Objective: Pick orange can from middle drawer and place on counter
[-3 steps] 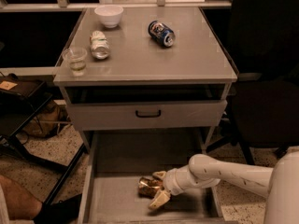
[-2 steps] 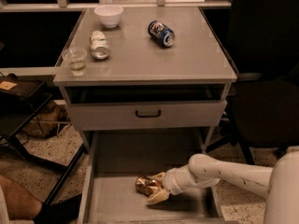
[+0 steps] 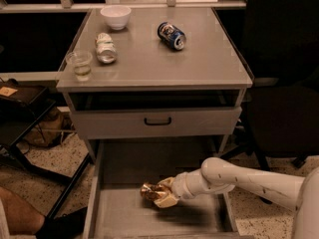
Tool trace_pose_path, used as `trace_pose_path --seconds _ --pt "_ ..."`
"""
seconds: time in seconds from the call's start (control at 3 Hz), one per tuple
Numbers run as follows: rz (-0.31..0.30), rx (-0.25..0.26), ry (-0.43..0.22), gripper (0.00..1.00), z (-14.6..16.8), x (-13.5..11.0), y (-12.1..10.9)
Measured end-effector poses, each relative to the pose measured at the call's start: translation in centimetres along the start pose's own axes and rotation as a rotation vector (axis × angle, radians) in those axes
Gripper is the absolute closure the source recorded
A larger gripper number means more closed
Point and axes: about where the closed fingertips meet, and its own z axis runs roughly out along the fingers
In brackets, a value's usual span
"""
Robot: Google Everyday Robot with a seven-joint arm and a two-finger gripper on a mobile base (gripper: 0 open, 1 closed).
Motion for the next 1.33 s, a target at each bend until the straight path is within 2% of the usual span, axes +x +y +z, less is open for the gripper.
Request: trace_pose_path --seconds 0.33,0.67,1.0,1.33 --pt "-0.064 0.012 -0.043 1.0 -3.4 -6.6 -0.3" --pt "-0.157 0.052 -0.083 1.0 -8.7 -14.8 -0.9" --pt "-0.157 0.052 -0.083 1.0 -8.7 -14.8 -0.9" --pt "-0.193 0.073 -0.1 1.0 -11.6 -18.4 -0.7"
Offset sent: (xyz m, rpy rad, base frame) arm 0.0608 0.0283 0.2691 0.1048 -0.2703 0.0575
